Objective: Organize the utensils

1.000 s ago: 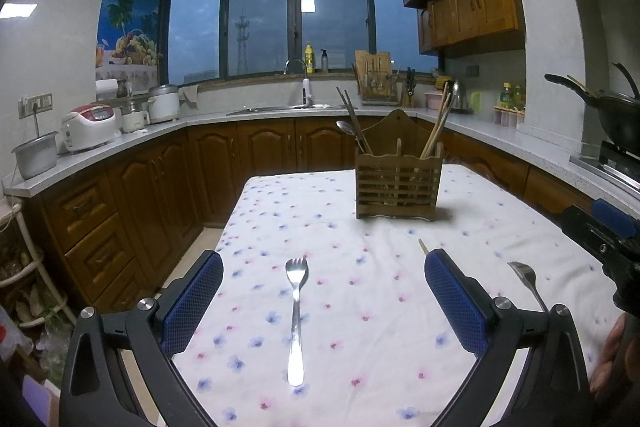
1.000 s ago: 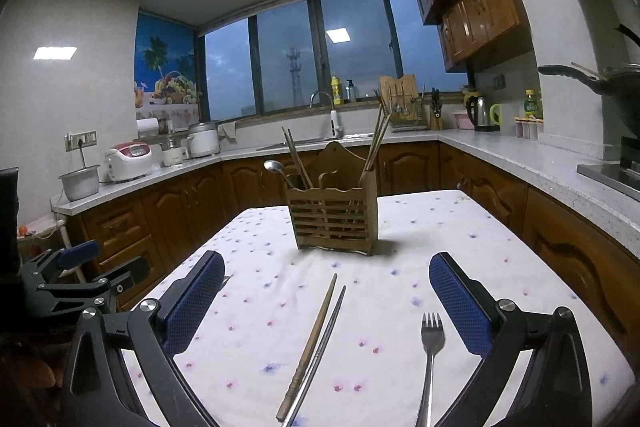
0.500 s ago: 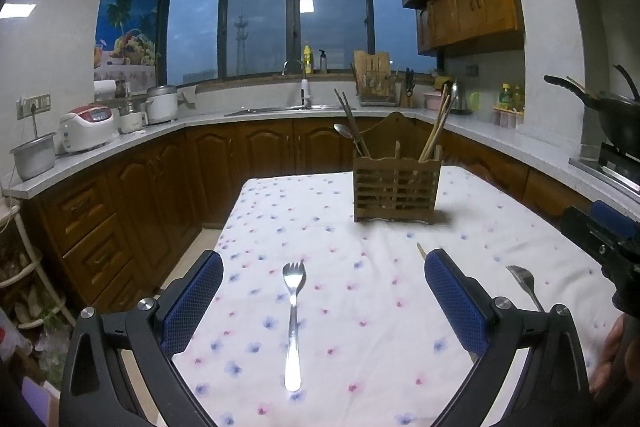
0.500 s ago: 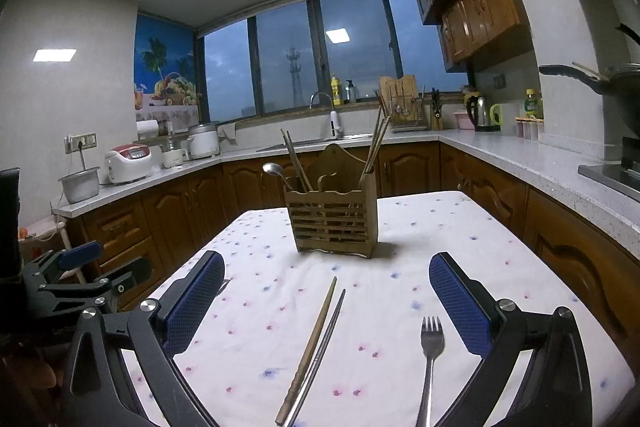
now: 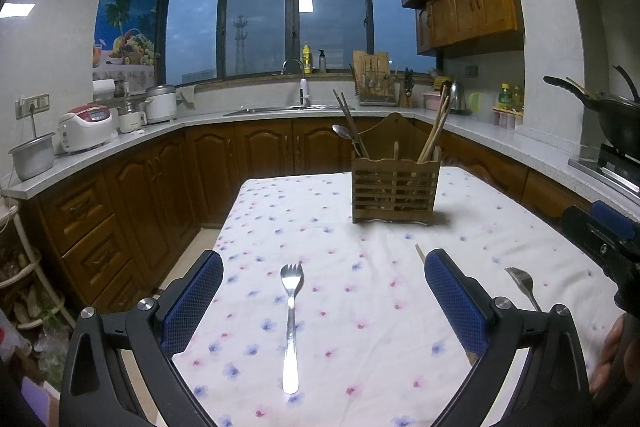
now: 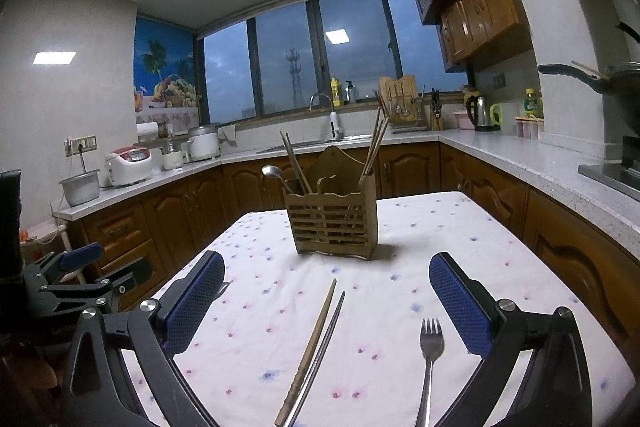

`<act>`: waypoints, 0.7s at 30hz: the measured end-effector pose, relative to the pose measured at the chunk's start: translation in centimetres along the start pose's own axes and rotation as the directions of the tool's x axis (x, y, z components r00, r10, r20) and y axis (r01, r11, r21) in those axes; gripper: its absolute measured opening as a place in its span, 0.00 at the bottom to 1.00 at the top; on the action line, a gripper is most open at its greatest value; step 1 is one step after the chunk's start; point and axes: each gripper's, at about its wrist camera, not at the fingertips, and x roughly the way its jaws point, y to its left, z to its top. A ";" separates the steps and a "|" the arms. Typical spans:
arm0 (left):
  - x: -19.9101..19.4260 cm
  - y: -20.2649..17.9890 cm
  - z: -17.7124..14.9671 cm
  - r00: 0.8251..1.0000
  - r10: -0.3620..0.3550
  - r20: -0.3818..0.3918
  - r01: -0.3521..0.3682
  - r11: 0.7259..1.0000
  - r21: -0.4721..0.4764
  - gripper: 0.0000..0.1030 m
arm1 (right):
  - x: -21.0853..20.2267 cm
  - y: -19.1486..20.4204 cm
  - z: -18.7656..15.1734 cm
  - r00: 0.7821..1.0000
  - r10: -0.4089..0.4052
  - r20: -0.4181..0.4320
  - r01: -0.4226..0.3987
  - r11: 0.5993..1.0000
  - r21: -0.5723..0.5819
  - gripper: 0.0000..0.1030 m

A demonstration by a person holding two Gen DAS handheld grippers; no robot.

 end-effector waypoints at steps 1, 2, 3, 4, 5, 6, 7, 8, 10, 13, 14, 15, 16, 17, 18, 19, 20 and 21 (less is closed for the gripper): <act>0.0 0.0 0.0 1.000 0.000 0.000 0.000 1.000 0.000 0.99 | 0.0 0.0 0.0 1.000 -0.001 0.001 0.001 1.000 0.000 1.00; 0.0 0.0 0.0 1.000 0.000 0.000 0.000 1.000 -0.001 0.99 | 0.0 0.0 0.0 1.000 -0.002 0.001 0.002 1.000 0.000 1.00; 0.0 0.0 0.0 1.000 -0.001 -0.001 0.001 1.000 -0.001 0.99 | 0.0 0.0 0.0 1.000 -0.001 0.000 0.001 1.000 0.000 1.00; 0.0 0.0 0.0 1.000 0.000 -0.001 0.000 1.000 -0.001 0.99 | 0.0 0.0 0.0 1.000 0.000 -0.001 0.000 1.000 0.000 1.00; 0.0 0.0 0.0 1.000 0.000 -0.001 0.000 1.000 -0.001 0.99 | 0.0 0.0 0.0 1.000 0.000 0.000 0.000 1.000 0.000 1.00; 0.0 0.0 0.0 1.000 -0.001 -0.001 0.001 1.000 -0.002 0.99 | 0.0 0.0 0.0 1.000 0.000 0.000 0.000 1.000 0.000 1.00; 0.0 0.0 0.0 1.000 -0.001 0.000 0.001 1.000 -0.002 0.99 | 0.1 0.1 0.0 1.000 0.000 0.000 0.000 1.000 0.000 1.00; 0.0 0.0 0.0 1.000 0.000 0.000 0.000 1.000 -0.004 0.99 | 0.0 0.0 0.0 1.000 0.000 0.001 0.000 1.000 0.000 1.00; 0.0 0.1 0.0 1.000 -0.001 0.000 0.001 1.000 -0.004 0.99 | 0.1 0.0 0.0 1.000 0.001 -0.002 -0.001 1.000 0.001 1.00; 0.0 0.1 0.0 1.000 -0.002 0.000 0.002 1.000 -0.004 0.99 | 0.1 0.1 0.0 1.000 0.000 0.001 0.000 1.000 0.001 1.00; 0.0 0.0 0.1 1.000 -0.003 0.001 0.003 1.000 -0.004 0.99 | 0.0 0.0 0.0 1.000 0.000 0.001 0.000 1.000 0.001 1.00; 0.0 -0.1 0.1 1.000 -0.003 0.003 0.003 1.000 -0.003 0.99 | 0.0 0.1 0.0 1.000 -0.001 0.002 0.001 1.000 0.001 1.00; 0.1 -0.1 0.3 1.000 -0.003 0.003 0.003 1.000 -0.004 0.99 | 0.1 0.1 0.0 1.000 -0.001 0.002 0.001 1.000 0.001 1.00; 0.1 -0.2 0.3 1.000 -0.004 0.003 0.004 1.000 -0.003 0.99 | 0.0 0.0 0.0 1.000 0.000 0.002 0.000 1.000 0.001 1.00; 0.2 -0.3 0.4 1.000 -0.004 0.004 0.004 1.000 -0.003 0.99 | 0.1 0.0 0.0 1.000 0.000 0.002 0.000 1.000 0.002 1.00; 0.2 -0.4 0.5 1.000 -0.003 0.004 0.003 1.000 -0.003 0.99 | 0.0 0.0 0.0 1.000 0.000 0.002 0.000 1.000 0.002 1.00; 0.2 -0.4 0.5 1.000 -0.003 0.004 0.003 1.000 -0.004 0.99 | 0.1 0.1 0.0 1.000 0.000 0.003 0.000 1.000 0.001 1.00; 0.2 -0.4 0.5 1.000 -0.005 0.003 0.005 1.000 -0.005 0.99 | 0.0 0.0 0.0 1.000 -0.001 0.002 0.001 1.000 0.002 1.00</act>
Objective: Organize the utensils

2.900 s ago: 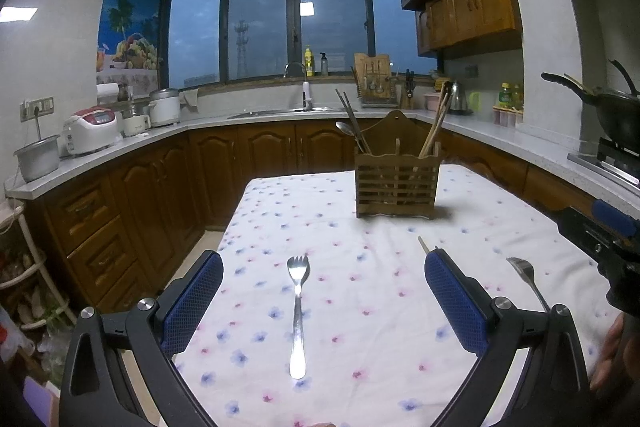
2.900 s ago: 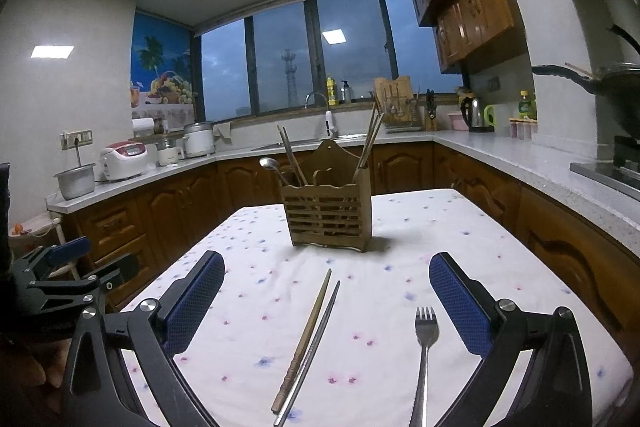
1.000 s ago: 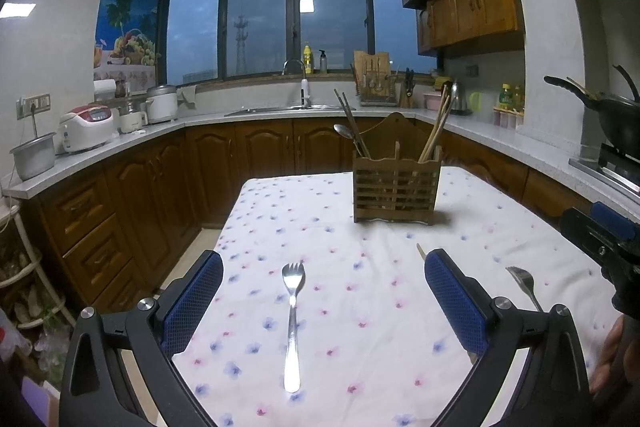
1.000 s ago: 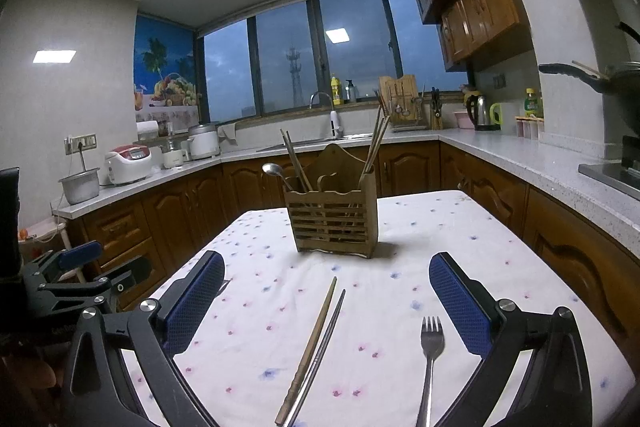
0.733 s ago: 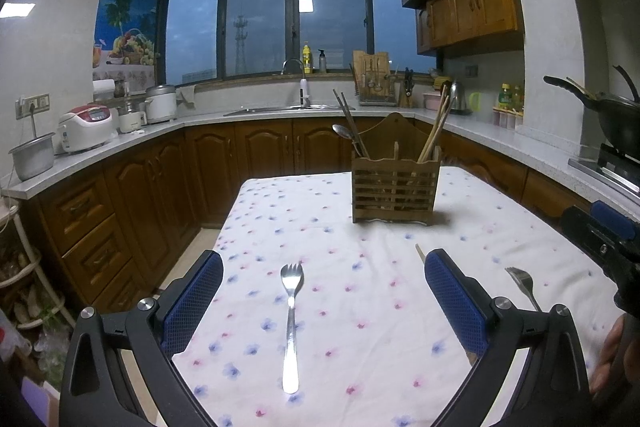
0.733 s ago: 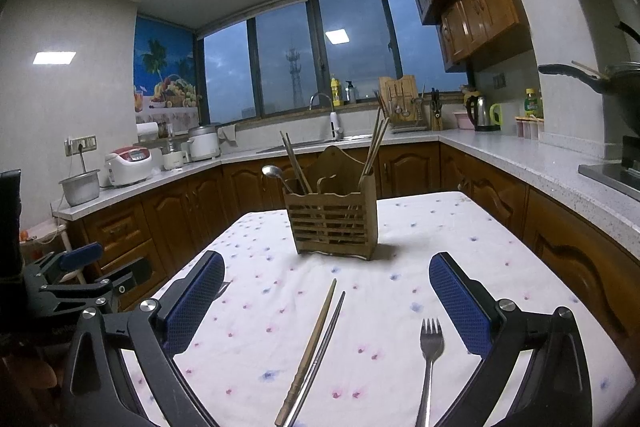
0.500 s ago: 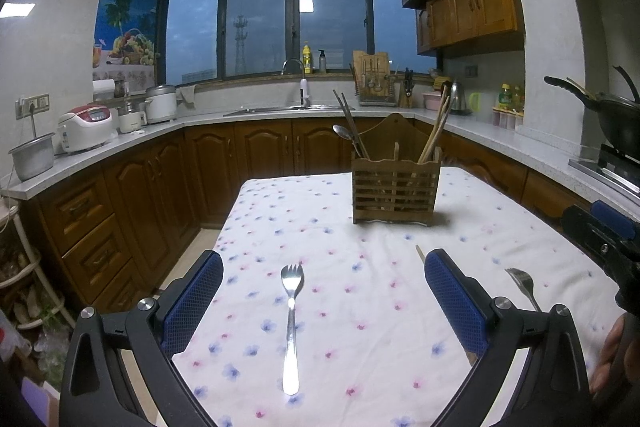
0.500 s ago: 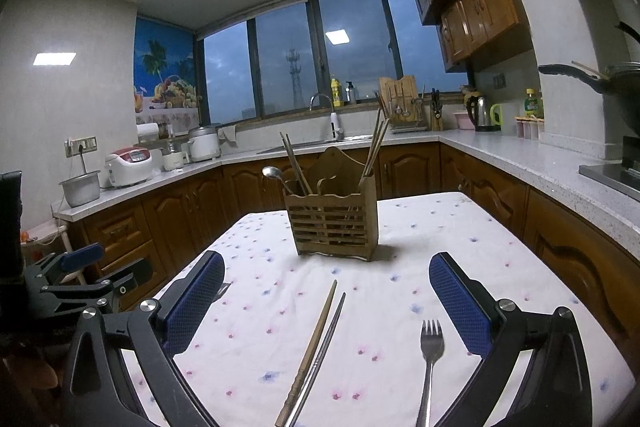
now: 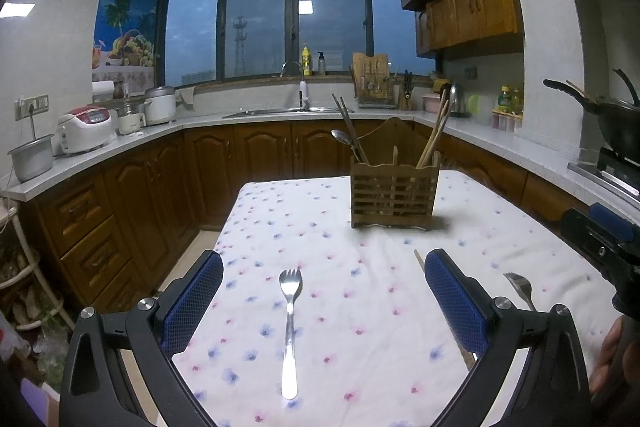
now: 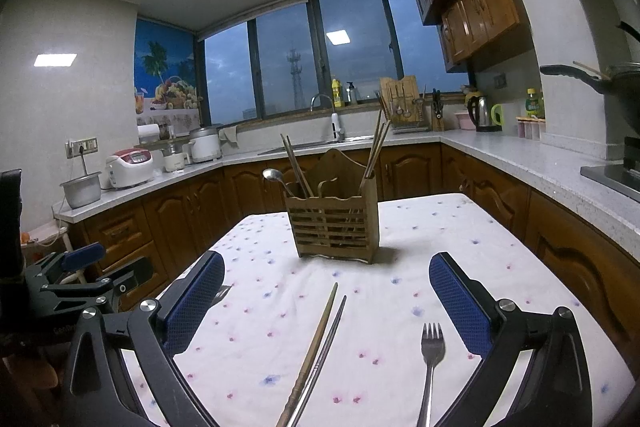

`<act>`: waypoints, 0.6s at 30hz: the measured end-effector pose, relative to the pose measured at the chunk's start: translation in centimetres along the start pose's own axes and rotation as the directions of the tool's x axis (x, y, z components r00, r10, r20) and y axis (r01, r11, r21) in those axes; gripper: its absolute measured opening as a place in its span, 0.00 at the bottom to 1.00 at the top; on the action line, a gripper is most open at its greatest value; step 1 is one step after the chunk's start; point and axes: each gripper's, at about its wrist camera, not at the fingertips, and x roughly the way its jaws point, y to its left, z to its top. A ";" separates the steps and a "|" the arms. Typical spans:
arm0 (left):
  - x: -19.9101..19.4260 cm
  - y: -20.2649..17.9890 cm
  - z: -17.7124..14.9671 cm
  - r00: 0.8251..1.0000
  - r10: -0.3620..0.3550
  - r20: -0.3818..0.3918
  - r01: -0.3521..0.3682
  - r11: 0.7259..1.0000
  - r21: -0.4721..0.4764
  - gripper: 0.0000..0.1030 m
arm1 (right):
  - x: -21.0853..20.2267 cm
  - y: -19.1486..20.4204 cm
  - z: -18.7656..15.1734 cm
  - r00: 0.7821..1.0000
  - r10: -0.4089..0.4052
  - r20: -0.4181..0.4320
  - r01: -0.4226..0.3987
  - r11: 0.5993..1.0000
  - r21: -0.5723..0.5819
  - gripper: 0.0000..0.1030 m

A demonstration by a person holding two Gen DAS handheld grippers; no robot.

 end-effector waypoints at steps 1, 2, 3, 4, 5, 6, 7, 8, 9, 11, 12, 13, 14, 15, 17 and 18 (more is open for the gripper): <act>0.0 0.0 0.0 1.000 0.001 0.001 -0.001 1.000 0.001 0.99 | 0.0 0.0 0.0 1.000 0.001 0.000 -0.001 1.000 0.000 1.00; 0.0 0.0 0.0 1.000 0.002 0.000 -0.002 1.000 0.001 0.99 | 0.0 0.0 0.0 1.000 0.001 0.000 -0.001 1.000 0.000 1.00; 0.0 0.1 0.0 1.000 0.000 0.000 0.000 1.000 0.001 0.99 | 0.0 0.0 0.0 1.000 0.001 0.000 -0.001 1.000 -0.001 1.00; 0.0 0.1 0.0 1.000 0.000 0.000 0.000 1.000 0.001 0.99 | 0.0 0.0 0.0 1.000 0.001 0.000 -0.001 1.000 -0.001 1.00; 0.0 0.0 0.0 1.000 -0.001 0.000 0.001 1.000 0.002 0.99 | 0.1 0.0 0.1 1.000 0.002 0.001 -0.002 1.000 0.000 1.00; 0.0 0.0 0.0 1.000 -0.001 0.000 0.001 1.000 0.003 0.99 | 0.1 0.0 0.1 1.000 0.002 0.001 -0.002 1.000 0.000 1.00; 0.0 0.0 0.0 1.000 -0.002 -0.001 0.002 1.000 0.002 0.99 | 0.1 0.0 0.1 1.000 0.001 0.001 -0.001 1.000 0.000 1.00; 0.0 0.0 0.0 1.000 -0.003 -0.001 0.003 1.000 0.002 0.99 | 0.1 0.0 0.1 1.000 0.001 0.001 -0.001 1.000 0.000 1.00; 0.0 0.0 0.0 1.000 -0.003 0.000 0.003 1.000 0.002 0.99 | 0.1 0.0 0.1 1.000 0.001 0.001 -0.001 1.000 0.000 1.00; 0.0 0.0 0.0 1.000 -0.003 0.000 0.003 1.000 0.000 0.99 | 0.1 0.0 0.1 1.000 0.001 0.002 -0.001 1.000 0.000 1.00; 0.0 0.0 0.0 1.000 -0.003 0.000 0.003 1.000 0.000 0.99 | 0.1 0.0 0.1 1.000 0.000 0.002 0.000 1.000 0.000 1.00; 0.0 -0.1 0.0 1.000 -0.004 0.000 0.004 1.000 -0.002 0.99 | 0.1 0.0 0.1 1.000 0.000 0.001 0.000 1.000 0.000 1.00; 0.1 -0.1 0.1 1.000 -0.004 -0.001 0.004 1.000 -0.002 0.99 | 0.2 0.0 0.1 1.000 0.000 -0.001 0.000 1.000 0.000 1.00; 0.1 -0.2 0.1 1.000 -0.004 -0.002 0.004 1.000 -0.003 0.99 | 0.1 0.0 0.1 1.000 0.000 -0.001 0.000 1.000 0.001 1.00; 0.2 -0.3 0.2 1.000 -0.003 -0.004 0.003 1.000 -0.005 0.99 | 0.1 0.0 0.1 1.000 0.000 -0.001 0.000 1.000 0.000 1.00; 0.4 -0.3 0.3 1.000 -0.004 -0.007 0.004 1.000 -0.007 0.99 | 0.2 0.0 0.2 1.000 -0.003 -0.003 0.003 1.000 0.000 1.00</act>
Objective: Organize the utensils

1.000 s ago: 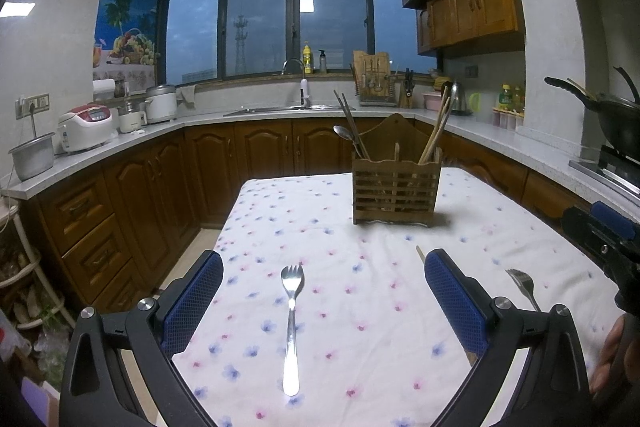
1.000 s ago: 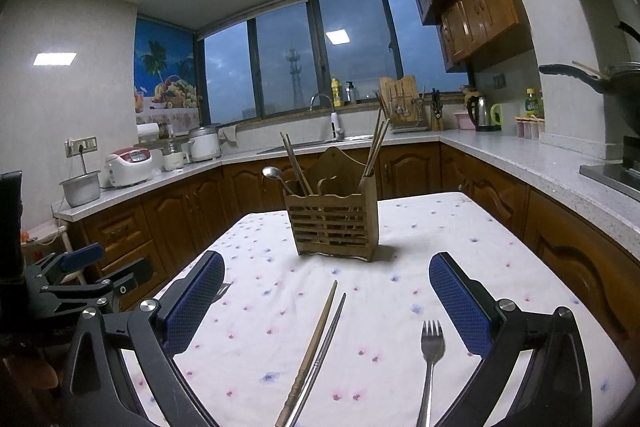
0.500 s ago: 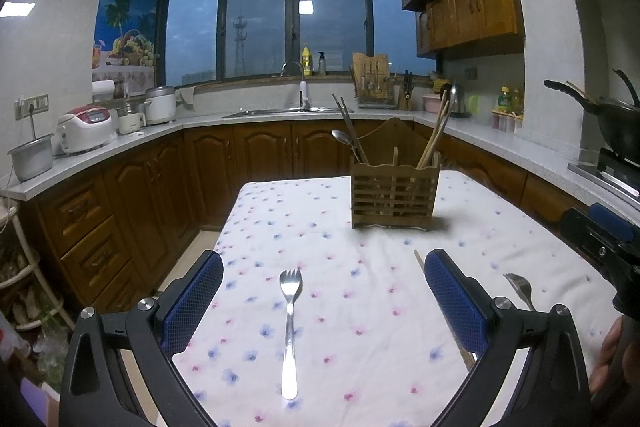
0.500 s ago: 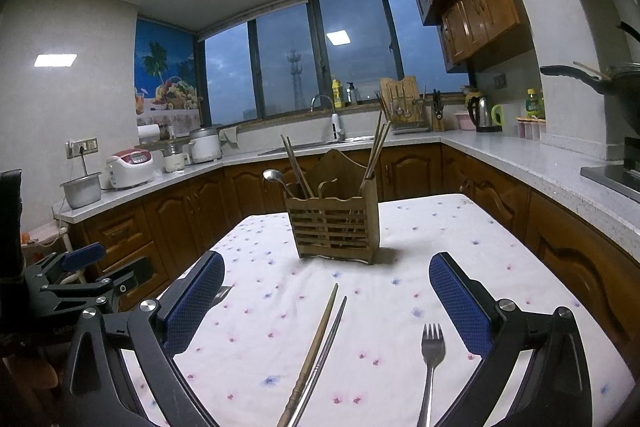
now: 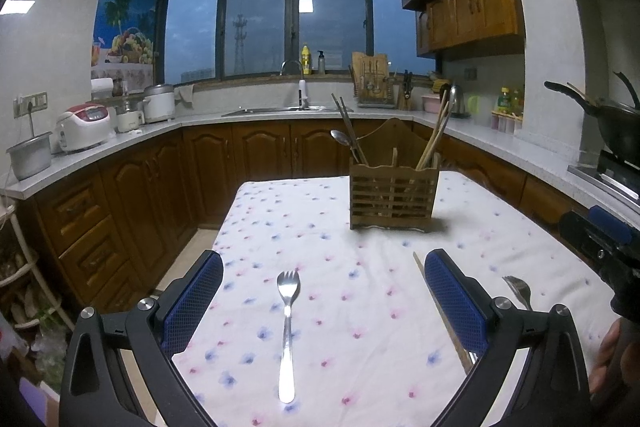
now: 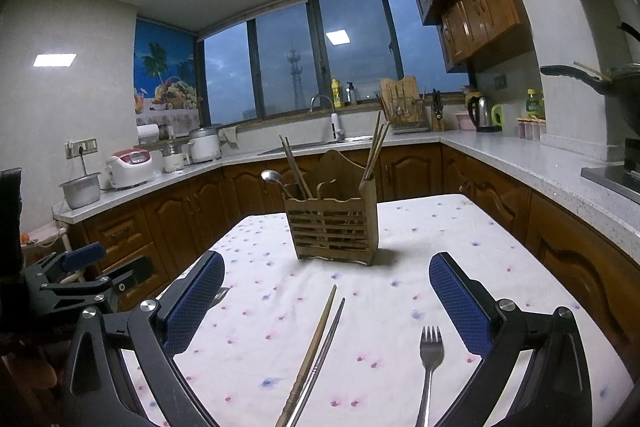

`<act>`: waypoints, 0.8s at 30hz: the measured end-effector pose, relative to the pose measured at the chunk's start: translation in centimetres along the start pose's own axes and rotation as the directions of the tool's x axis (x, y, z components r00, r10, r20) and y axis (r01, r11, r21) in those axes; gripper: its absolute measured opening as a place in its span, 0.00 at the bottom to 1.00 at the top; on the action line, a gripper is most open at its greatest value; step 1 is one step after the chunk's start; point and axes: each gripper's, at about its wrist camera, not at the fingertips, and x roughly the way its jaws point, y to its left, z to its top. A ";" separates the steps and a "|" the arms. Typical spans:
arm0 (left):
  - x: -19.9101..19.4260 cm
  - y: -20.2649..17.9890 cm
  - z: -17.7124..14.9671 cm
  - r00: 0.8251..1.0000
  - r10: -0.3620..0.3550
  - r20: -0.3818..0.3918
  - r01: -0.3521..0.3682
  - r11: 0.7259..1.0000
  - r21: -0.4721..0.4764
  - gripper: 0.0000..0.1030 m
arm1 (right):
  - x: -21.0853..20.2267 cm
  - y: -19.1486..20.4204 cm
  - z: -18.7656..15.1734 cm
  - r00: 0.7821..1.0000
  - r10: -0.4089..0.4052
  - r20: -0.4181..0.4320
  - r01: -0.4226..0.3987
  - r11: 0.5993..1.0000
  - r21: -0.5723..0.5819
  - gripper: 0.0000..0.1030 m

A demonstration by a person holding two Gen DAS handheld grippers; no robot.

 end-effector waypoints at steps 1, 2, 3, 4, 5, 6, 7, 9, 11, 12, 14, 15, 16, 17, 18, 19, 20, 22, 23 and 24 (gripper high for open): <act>0.1 -0.1 0.1 1.000 0.000 -0.002 0.000 1.000 -0.003 0.99 | 0.1 0.0 0.1 1.000 -0.001 -0.002 0.001 1.000 0.001 1.00; 0.2 0.0 0.3 1.000 0.000 -0.002 0.000 1.000 -0.005 0.99 | 0.2 0.0 0.1 1.000 -0.002 -0.003 0.002 1.000 0.002 1.00; 0.3 -0.1 0.4 1.000 -0.001 -0.004 0.001 1.000 -0.007 0.99 | 0.2 0.0 0.2 1.000 -0.002 -0.004 0.002 1.000 0.003 1.00; 0.3 -0.1 0.5 1.000 -0.002 -0.004 0.002 1.000 -0.009 0.99 | 0.3 0.0 0.3 1.000 -0.004 -0.005 0.004 1.000 0.004 1.00; 0.4 0.0 0.6 1.000 -0.003 -0.005 0.003 1.000 -0.010 0.99 | 0.4 0.0 0.4 1.000 -0.006 -0.007 0.006 1.000 0.005 1.00; 0.5 0.0 0.6 1.000 -0.004 -0.005 0.004 1.000 -0.010 0.99 | 0.4 -0.1 0.4 1.000 -0.006 -0.008 0.006 1.000 0.007 1.00; 0.6 0.0 0.7 1.000 -0.005 -0.006 0.005 1.000 -0.011 0.99 | 0.5 -0.1 0.4 1.000 -0.008 -0.012 0.008 1.000 0.007 1.00; 0.8 -0.2 0.8 1.000 -0.005 -0.010 0.005 1.000 -0.010 0.99 | 0.8 -0.4 0.4 1.000 -0.010 -0.017 0.011 1.000 0.009 1.00; 1.0 -0.3 0.9 1.000 -0.006 -0.011 0.006 1.000 -0.011 0.99 | 1.0 -0.5 0.5 1.000 -0.011 -0.017 0.011 1.000 0.014 1.00; 1.1 -0.3 1.0 1.000 -0.007 -0.012 0.007 1.000 -0.013 0.99 | 1.1 -0.6 0.5 1.000 -0.011 -0.018 0.011 1.000 0.015 1.00; 1.3 -0.4 1.2 1.000 -0.009 -0.013 0.008 1.000 -0.014 0.99 | 1.2 -0.6 0.5 1.000 -0.012 -0.016 0.013 1.000 0.015 1.00; 1.3 -0.4 1.2 1.000 -0.011 -0.014 0.010 1.000 -0.015 0.99 | 1.3 -0.6 0.6 1.000 -0.013 -0.017 0.013 1.000 0.014 1.00; 1.4 -0.5 1.3 1.000 -0.011 -0.013 0.011 1.000 -0.016 0.99 | 1.3 -0.7 0.5 1.000 -0.012 -0.017 0.012 1.000 0.015 1.00; 1.5 -0.5 1.4 1.000 -0.011 -0.012 0.011 1.000 -0.015 0.99 | 1.3 -0.7 0.5 1.000 -0.012 -0.018 0.012 1.000 0.015 1.00; 1.5 -0.6 1.5 1.000 -0.010 -0.011 0.010 1.000 -0.013 0.99 | 1.4 -0.7 0.6 1.000 -0.011 -0.018 0.012 1.000 0.015 1.00; 1.5 -0.7 1.6 1.000 -0.010 -0.011 0.010 1.000 -0.014 0.99 | 1.4 -0.8 0.6 1.000 -0.012 -0.017 0.012 1.000 0.015 1.00; 1.5 -0.7 1.6 1.000 -0.010 -0.010 0.010 1.000 -0.014 0.99 | 1.4 -1.0 0.6 1.000 -0.012 -0.016 0.013 1.000 0.016 1.00; 1.6 -0.8 1.7 1.000 -0.007 -0.010 0.007 1.000 -0.016 0.99 | 1.7 -1.1 0.8 1.000 -0.010 -0.016 0.010 1.000 0.017 1.00; 1.7 -0.8 1.7 1.000 -0.008 -0.012 0.008 1.000 -0.018 0.99 | 1.6 -1.3 0.8 1.000 -0.010 -0.017 0.010 1.000 0.017 1.00; 1.7 -0.8 1.8 1.000 -0.008 -0.014 0.008 1.000 -0.019 0.99 | 1.7 -1.3 0.8 1.000 -0.010 -0.019 0.010 1.000 0.015 1.00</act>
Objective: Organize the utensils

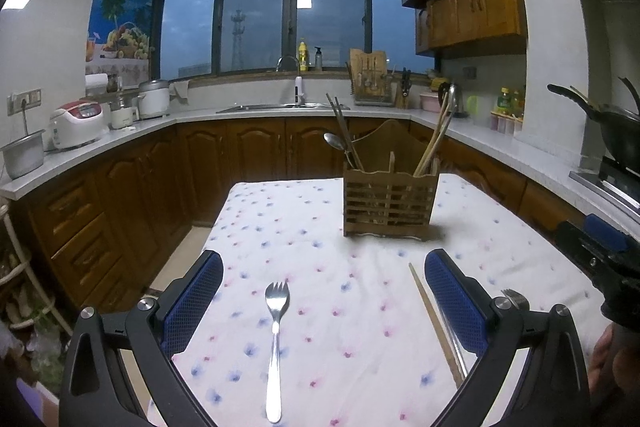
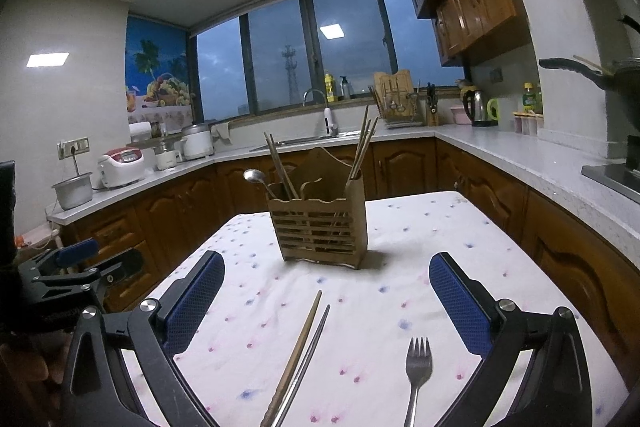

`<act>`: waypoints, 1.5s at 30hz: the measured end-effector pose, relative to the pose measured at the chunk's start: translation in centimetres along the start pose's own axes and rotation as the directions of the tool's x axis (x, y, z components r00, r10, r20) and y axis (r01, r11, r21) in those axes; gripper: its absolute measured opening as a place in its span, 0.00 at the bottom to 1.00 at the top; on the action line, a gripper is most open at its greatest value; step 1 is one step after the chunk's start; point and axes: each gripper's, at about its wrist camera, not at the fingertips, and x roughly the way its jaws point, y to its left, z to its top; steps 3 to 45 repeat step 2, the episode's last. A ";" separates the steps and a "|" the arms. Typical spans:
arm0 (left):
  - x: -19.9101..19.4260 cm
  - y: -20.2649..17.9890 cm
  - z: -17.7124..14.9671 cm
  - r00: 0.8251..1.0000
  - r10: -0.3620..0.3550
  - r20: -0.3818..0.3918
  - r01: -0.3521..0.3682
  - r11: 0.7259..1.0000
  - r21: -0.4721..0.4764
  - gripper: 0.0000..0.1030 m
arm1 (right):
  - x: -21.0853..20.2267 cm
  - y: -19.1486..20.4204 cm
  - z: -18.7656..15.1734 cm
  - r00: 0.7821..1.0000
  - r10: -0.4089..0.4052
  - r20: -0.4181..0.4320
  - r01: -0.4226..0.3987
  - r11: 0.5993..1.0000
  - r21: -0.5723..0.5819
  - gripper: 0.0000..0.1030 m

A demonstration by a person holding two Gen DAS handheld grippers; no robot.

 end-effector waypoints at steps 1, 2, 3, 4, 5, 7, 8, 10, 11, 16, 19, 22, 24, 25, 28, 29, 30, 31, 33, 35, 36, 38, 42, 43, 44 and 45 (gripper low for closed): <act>0.0 0.0 0.0 1.000 -0.001 -0.003 0.001 1.000 -0.001 0.99 | 0.1 -0.1 0.0 1.000 0.001 -0.002 -0.001 1.000 -0.001 1.00; 0.2 0.0 0.1 1.000 -0.001 -0.004 0.001 1.000 -0.002 0.99 | 0.3 -0.1 0.0 1.000 0.002 -0.004 -0.002 1.000 -0.001 1.00; 0.2 0.0 0.1 1.000 -0.001 -0.004 0.001 1.000 -0.002 0.99 | 0.3 -0.1 0.0 1.000 0.002 -0.004 -0.002 1.000 -0.001 1.00; 0.2 0.0 0.1 1.000 -0.001 -0.004 0.001 1.000 -0.002 0.99 | 0.3 -0.1 0.0 1.000 0.002 -0.004 -0.002 1.000 -0.001 1.00; 0.2 0.0 0.1 1.000 -0.001 -0.004 0.001 1.000 -0.002 0.99 | 0.3 -0.1 0.0 1.000 0.002 -0.004 -0.002 1.000 -0.001 1.00; 0.2 0.0 0.1 1.000 -0.001 -0.004 0.001 1.000 -0.002 0.99 | 0.3 -0.1 0.0 1.000 0.002 -0.004 -0.002 1.000 -0.001 1.00; 0.2 0.0 0.1 1.000 -0.001 -0.004 0.001 1.000 -0.002 0.99 | 0.3 -0.1 0.0 1.000 0.002 -0.004 -0.002 1.000 -0.001 1.00; 0.2 0.0 0.1 1.000 -0.001 -0.004 0.001 1.000 -0.002 0.99 | 0.3 -0.1 0.0 1.000 0.002 -0.004 -0.002 1.000 -0.001 1.00; 0.2 0.0 0.1 1.000 -0.001 -0.004 0.001 1.000 -0.002 0.99 | 0.3 -0.1 0.0 1.000 0.002 -0.004 -0.002 1.000 -0.001 1.00; 0.2 0.0 0.1 1.000 -0.001 -0.004 0.001 1.000 -0.002 0.99 | 0.3 -0.1 0.0 1.000 0.002 -0.004 -0.002 1.000 -0.001 1.00; 0.2 0.0 0.1 1.000 -0.001 -0.004 0.001 1.000 -0.002 0.99 | 0.3 -0.1 0.0 1.000 0.002 -0.004 -0.002 1.000 -0.001 1.00; 0.2 0.0 0.1 1.000 -0.001 -0.004 0.001 1.000 -0.002 0.99 | 0.3 -0.1 0.0 1.000 0.002 -0.004 -0.002 1.000 -0.001 1.00; 0.2 0.0 0.1 1.000 -0.001 -0.004 0.001 1.000 -0.002 0.99 | 0.3 -0.1 0.0 1.000 0.002 -0.004 -0.002 1.000 -0.001 1.00; 0.2 0.0 0.1 1.000 -0.001 -0.004 0.001 1.000 -0.002 0.99 | 0.3 -0.1 0.0 1.000 0.002 -0.004 -0.002 1.000 -0.001 1.00; 0.2 0.0 0.1 1.000 -0.001 -0.004 0.001 1.000 -0.002 0.99 | 0.3 -0.1 0.0 1.000 0.002 -0.004 -0.002 1.000 -0.001 1.00; 0.2 0.0 0.1 1.000 -0.001 -0.004 0.001 1.000 -0.002 0.99 | 0.3 -0.1 0.0 1.000 0.002 -0.004 -0.002 1.000 -0.001 1.00; 0.2 0.0 0.1 1.000 -0.001 -0.004 0.001 1.000 -0.002 0.99 | 0.3 -0.1 0.0 1.000 0.002 -0.004 -0.002 1.000 -0.001 1.00; 0.2 0.0 0.1 1.000 -0.001 -0.004 0.001 1.000 -0.002 0.99 | 0.3 -0.1 0.0 1.000 0.002 -0.004 -0.002 1.000 -0.001 1.00; 0.2 0.0 0.1 1.000 -0.001 -0.004 0.001 1.000 -0.002 0.99 | 0.3 -0.1 0.0 1.000 0.002 -0.004 -0.002 1.000 -0.001 1.00; 0.2 0.0 0.1 1.000 -0.001 -0.004 0.001 1.000 -0.002 0.99 | 0.3 -0.1 0.0 1.000 0.002 -0.004 -0.002 1.000 -0.001 1.00; 0.2 0.0 0.1 1.000 -0.001 -0.004 0.001 1.000 -0.002 0.99 | 0.3 -0.1 0.0 1.000 0.002 -0.004 -0.002 1.000 -0.001 1.00; 0.2 0.0 0.1 1.000 -0.001 -0.004 0.001 1.000 -0.002 0.99 | 0.3 -0.1 0.0 1.000 0.002 -0.004 -0.002 1.000 -0.001 1.00; 0.2 0.0 0.1 1.000 -0.001 -0.004 0.001 1.000 -0.002 0.99 | 0.3 -0.1 0.0 1.000 0.002 -0.004 -0.002 1.000 -0.001 1.00; 0.2 0.0 0.1 1.000 -0.001 -0.004 0.001 1.000 -0.002 0.99 | 0.3 -0.1 0.0 1.000 0.002 -0.004 -0.002 1.000 -0.001 1.00; 0.2 0.0 0.1 1.000 -0.001 -0.004 0.001 1.000 -0.002 0.99 | 0.3 -0.1 0.0 1.000 0.002 -0.004 -0.002 1.000 -0.001 1.00; 0.2 0.0 0.1 1.000 -0.001 -0.004 0.001 1.000 -0.002 0.99 | 0.3 -0.1 0.0 1.000 0.002 -0.004 -0.002 1.000 -0.001 1.00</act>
